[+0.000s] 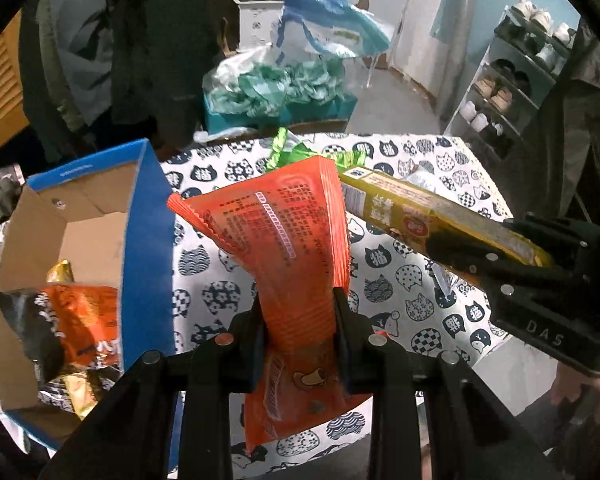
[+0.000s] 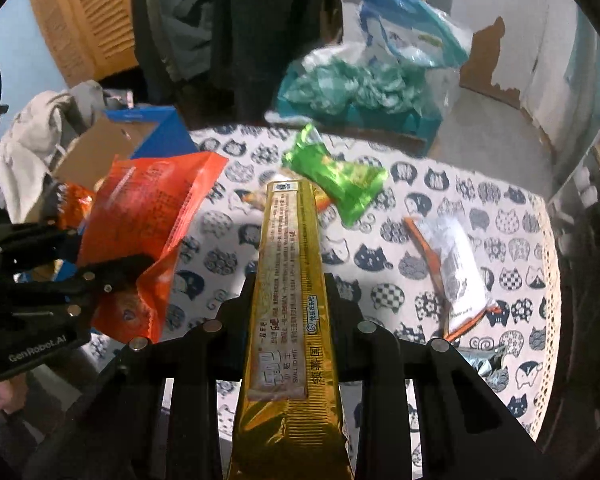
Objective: Organize snacks
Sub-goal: 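Carry the orange bag into the box with the left tool while the right tool drops the yellow stick in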
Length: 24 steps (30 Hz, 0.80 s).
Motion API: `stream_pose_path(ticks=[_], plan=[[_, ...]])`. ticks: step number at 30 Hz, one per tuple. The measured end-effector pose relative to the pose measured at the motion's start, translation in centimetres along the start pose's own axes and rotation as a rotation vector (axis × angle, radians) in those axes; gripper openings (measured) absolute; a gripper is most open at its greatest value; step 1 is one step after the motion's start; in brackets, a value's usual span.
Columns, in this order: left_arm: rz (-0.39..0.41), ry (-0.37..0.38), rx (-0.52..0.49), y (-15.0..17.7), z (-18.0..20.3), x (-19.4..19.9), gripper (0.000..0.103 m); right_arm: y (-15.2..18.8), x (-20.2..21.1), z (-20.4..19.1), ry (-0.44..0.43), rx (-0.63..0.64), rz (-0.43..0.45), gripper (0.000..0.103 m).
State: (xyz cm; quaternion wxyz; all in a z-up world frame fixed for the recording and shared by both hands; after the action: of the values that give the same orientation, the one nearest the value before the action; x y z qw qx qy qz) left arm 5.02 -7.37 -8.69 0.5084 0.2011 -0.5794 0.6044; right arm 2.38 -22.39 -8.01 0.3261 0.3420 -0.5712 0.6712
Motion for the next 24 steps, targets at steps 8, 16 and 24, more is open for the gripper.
stream_pose_path(ticks=[8,16,24], plan=[[0.069,-0.039,0.008,-0.7,-1.7,3.0,0.029,-1.9,1.5,-2.2,-0.022,0.019,0.056,0.027],[0.121,-0.061,0.055,-1.0,-4.3,5.7,0.029,-3.7,2.3,-5.0,-0.044,0.047,0.095,0.027],[0.163,-0.084,0.087,-0.8,-6.6,8.0,0.029,-5.5,2.6,-7.8,-0.068,0.07,0.118,0.027]])
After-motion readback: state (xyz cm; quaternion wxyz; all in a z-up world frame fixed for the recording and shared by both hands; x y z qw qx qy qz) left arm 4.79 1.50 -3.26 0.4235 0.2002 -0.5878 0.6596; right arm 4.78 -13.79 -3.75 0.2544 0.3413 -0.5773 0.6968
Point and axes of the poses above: each gripper's, at about its wrist camera, not at the fingertips, and x roughly against the way its jaws point, z to its right, y to its underside, the point moved 2 cm from there along -x, roughly the way its jaws point, and after that the axes turned 9 degrees about y, right-handed, at the moved point
